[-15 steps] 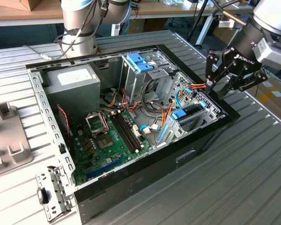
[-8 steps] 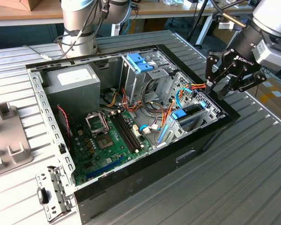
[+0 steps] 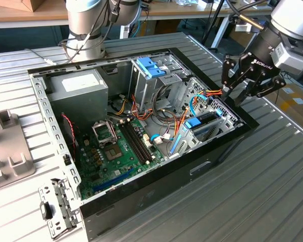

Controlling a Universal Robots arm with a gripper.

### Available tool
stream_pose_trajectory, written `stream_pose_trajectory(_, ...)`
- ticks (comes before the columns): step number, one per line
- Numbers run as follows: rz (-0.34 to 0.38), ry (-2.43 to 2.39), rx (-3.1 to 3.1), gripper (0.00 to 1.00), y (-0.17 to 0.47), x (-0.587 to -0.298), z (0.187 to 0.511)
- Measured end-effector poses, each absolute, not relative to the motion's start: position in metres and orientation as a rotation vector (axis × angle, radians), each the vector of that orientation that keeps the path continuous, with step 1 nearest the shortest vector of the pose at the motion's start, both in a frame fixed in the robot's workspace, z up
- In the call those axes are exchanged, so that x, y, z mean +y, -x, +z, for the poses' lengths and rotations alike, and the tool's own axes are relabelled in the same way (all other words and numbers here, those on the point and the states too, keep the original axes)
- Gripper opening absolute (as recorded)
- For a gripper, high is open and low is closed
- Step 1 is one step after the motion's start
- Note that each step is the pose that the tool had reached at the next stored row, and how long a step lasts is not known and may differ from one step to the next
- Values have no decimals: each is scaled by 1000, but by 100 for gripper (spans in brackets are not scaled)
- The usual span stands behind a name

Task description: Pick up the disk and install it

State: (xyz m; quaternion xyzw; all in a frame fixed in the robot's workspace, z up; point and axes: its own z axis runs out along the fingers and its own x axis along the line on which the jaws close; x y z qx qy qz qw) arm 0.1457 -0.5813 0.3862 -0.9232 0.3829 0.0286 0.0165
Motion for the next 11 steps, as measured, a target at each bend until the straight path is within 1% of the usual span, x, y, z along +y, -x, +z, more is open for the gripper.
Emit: stream_pose_trajectory(11,89,2870,1190,42,-151,-581,384)
